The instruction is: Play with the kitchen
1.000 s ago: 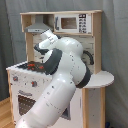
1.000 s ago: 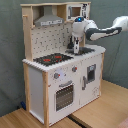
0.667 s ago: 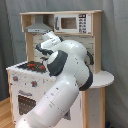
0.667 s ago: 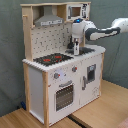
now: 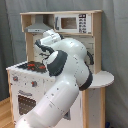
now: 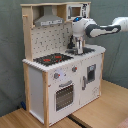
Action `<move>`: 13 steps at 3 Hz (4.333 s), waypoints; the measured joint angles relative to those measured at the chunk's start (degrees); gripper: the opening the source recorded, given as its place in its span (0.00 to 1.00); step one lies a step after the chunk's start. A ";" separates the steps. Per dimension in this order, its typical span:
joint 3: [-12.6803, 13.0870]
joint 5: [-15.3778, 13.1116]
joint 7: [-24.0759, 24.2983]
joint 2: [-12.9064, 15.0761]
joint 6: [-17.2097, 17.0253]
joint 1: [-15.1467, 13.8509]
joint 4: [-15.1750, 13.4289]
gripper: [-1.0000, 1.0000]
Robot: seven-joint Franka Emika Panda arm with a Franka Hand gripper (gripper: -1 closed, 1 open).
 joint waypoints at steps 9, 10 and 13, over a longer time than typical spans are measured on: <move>-4.58 -0.33 -7.00 3.46 -15.94 21.21 19.88 0.00; -4.77 -1.80 -7.73 3.59 -15.91 25.96 22.78 0.00; -11.59 -4.54 -12.90 4.05 -10.98 39.22 28.79 0.00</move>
